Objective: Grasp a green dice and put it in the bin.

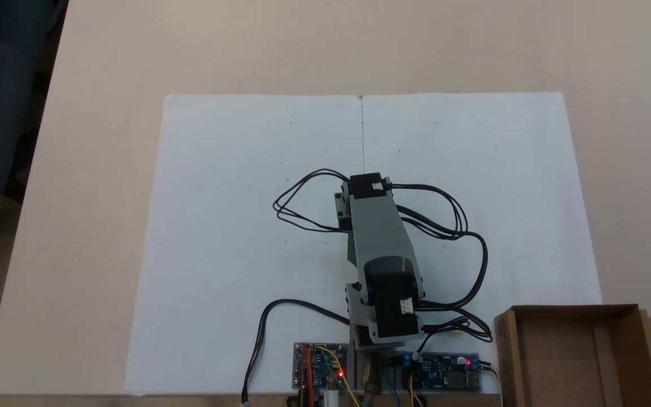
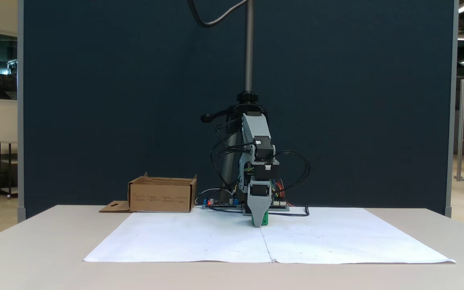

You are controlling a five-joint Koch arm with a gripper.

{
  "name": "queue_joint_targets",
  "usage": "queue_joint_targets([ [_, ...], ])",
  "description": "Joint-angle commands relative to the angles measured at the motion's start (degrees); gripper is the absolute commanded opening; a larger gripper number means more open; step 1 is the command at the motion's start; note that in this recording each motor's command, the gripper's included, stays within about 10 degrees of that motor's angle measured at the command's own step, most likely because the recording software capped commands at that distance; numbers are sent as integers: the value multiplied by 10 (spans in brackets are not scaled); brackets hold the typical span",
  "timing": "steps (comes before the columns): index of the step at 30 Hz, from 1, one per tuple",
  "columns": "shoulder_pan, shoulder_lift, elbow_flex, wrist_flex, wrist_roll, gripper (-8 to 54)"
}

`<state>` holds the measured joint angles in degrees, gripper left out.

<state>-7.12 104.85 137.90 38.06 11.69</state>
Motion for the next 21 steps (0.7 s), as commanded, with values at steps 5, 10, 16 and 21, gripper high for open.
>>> queue_joint_targets([
  [5,-2,11,-3,-17,-35,349],
  [10,-1,12,4,-20,-36,330],
  [16,0,21,15,-28,-42,264],
  [21,2,34,22,-34,-43,224],
])
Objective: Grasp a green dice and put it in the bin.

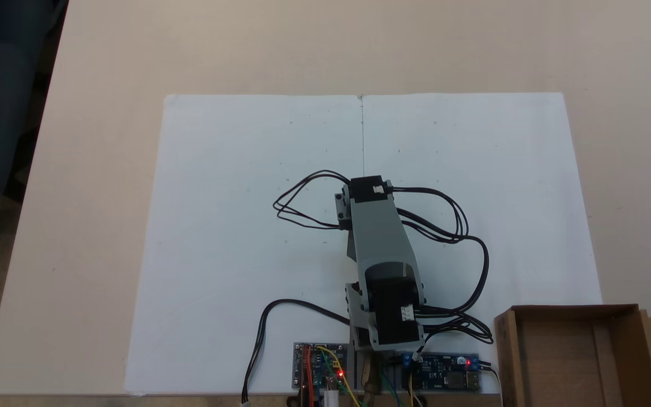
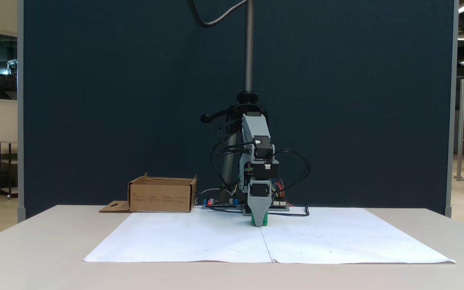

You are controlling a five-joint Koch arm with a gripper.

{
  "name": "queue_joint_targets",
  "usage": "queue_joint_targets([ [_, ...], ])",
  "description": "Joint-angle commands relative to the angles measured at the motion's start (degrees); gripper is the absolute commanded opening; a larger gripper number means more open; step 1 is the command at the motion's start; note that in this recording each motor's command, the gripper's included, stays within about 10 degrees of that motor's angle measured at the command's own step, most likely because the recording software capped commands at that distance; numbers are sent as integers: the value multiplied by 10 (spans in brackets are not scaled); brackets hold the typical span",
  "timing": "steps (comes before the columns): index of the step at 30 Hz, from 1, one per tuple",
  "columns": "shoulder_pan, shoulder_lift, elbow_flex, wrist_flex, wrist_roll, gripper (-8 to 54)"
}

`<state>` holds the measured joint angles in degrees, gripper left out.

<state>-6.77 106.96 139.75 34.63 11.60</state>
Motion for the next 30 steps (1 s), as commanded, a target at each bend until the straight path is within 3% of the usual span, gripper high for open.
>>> queue_joint_targets([
  [1,0,15,4,-2,-42,224],
  [2,1,16,4,-3,-42,220],
  [5,2,33,17,-20,-44,126],
  [14,91,139,10,-108,-55,122],
  [21,257,136,-209,-107,-108,122],
  [30,535,1,-518,58,-137,122],
])
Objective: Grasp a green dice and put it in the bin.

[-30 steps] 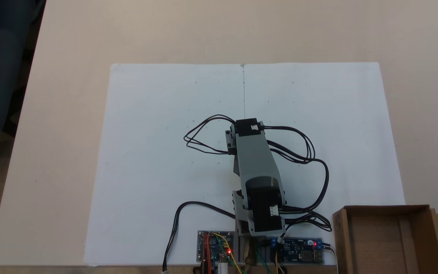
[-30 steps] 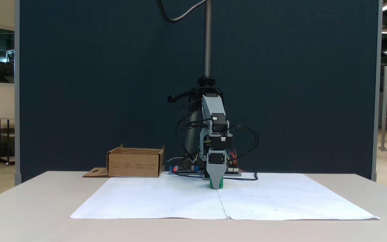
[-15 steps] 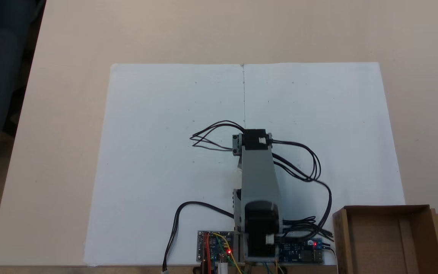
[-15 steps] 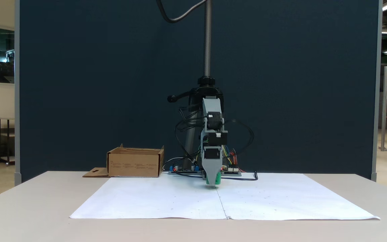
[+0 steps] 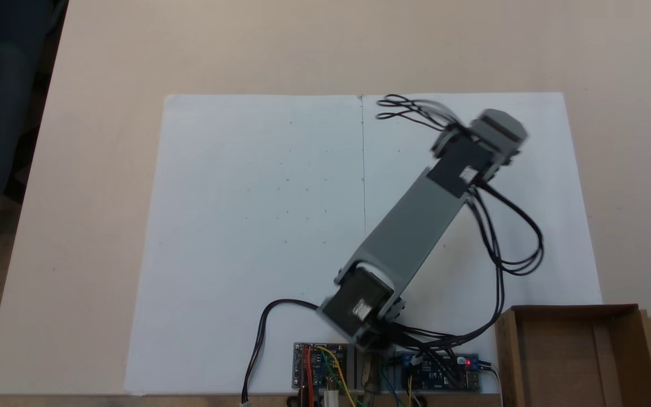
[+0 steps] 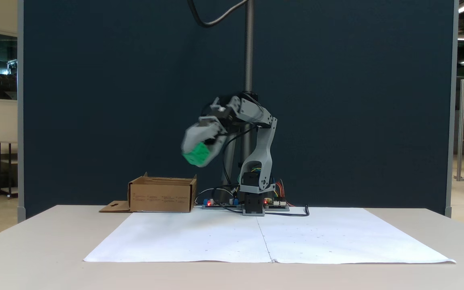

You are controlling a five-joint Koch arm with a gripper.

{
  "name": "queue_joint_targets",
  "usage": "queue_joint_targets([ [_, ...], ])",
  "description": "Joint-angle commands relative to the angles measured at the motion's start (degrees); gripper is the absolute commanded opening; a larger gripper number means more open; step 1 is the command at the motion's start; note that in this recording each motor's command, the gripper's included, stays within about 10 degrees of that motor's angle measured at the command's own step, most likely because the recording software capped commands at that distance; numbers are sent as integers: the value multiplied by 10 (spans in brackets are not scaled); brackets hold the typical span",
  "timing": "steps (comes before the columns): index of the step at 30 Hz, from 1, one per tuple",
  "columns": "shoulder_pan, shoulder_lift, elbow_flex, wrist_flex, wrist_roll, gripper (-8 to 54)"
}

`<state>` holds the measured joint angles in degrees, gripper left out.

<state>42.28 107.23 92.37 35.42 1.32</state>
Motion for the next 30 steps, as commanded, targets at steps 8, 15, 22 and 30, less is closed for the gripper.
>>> queue_joint_targets([
  [8,265,-93,-243,284,-94,122],
  [15,420,-164,-292,301,-130,122],
  [22,547,-238,-307,301,-246,122],
  [30,589,-304,-307,303,-287,122],
])
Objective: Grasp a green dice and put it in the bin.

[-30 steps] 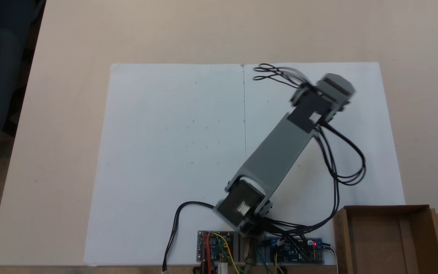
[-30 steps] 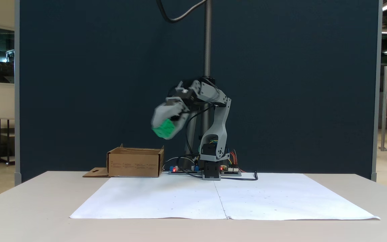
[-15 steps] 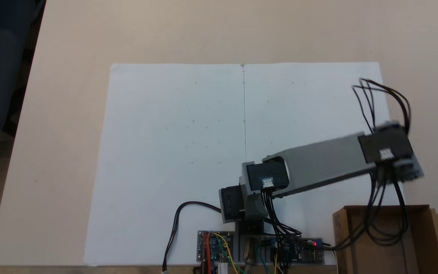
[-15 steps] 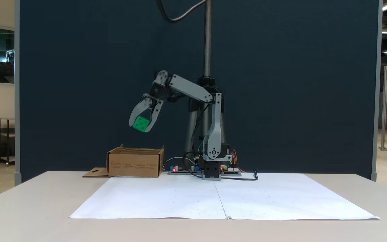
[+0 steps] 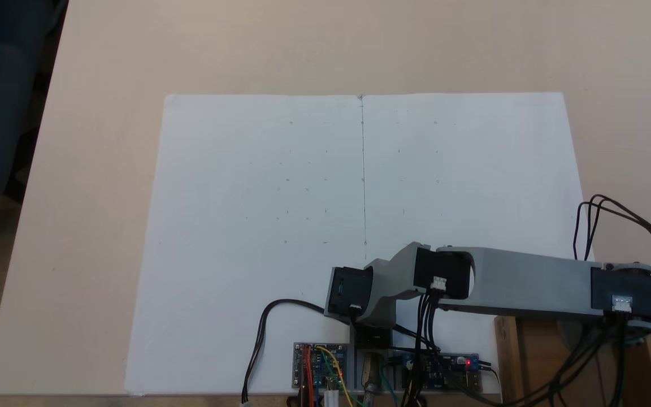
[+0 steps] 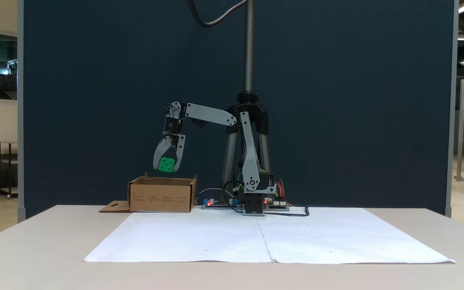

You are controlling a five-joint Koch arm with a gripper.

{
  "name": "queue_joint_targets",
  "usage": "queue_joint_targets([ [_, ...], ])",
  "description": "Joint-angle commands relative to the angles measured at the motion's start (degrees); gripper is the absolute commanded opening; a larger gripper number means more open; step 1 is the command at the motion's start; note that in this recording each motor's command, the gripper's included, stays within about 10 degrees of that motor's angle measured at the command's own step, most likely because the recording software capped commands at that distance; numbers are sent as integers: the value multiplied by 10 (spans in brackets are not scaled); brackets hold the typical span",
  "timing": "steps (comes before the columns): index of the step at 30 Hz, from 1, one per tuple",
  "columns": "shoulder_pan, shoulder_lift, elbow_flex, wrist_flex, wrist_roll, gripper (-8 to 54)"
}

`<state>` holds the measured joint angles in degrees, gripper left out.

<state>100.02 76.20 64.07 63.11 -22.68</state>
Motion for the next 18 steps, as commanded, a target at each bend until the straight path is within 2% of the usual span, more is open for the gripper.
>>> queue_joint_targets([
  [1,11,1,-24,25,-48,122],
  [4,11,-9,-24,15,-48,122],
  [5,11,-11,-24,15,-47,157],
  [7,11,-19,-23,16,-45,298],
  [11,11,-27,-18,18,0,409],
  [15,11,-28,-19,10,15,411],
  [18,8,-23,-20,-18,65,411],
])
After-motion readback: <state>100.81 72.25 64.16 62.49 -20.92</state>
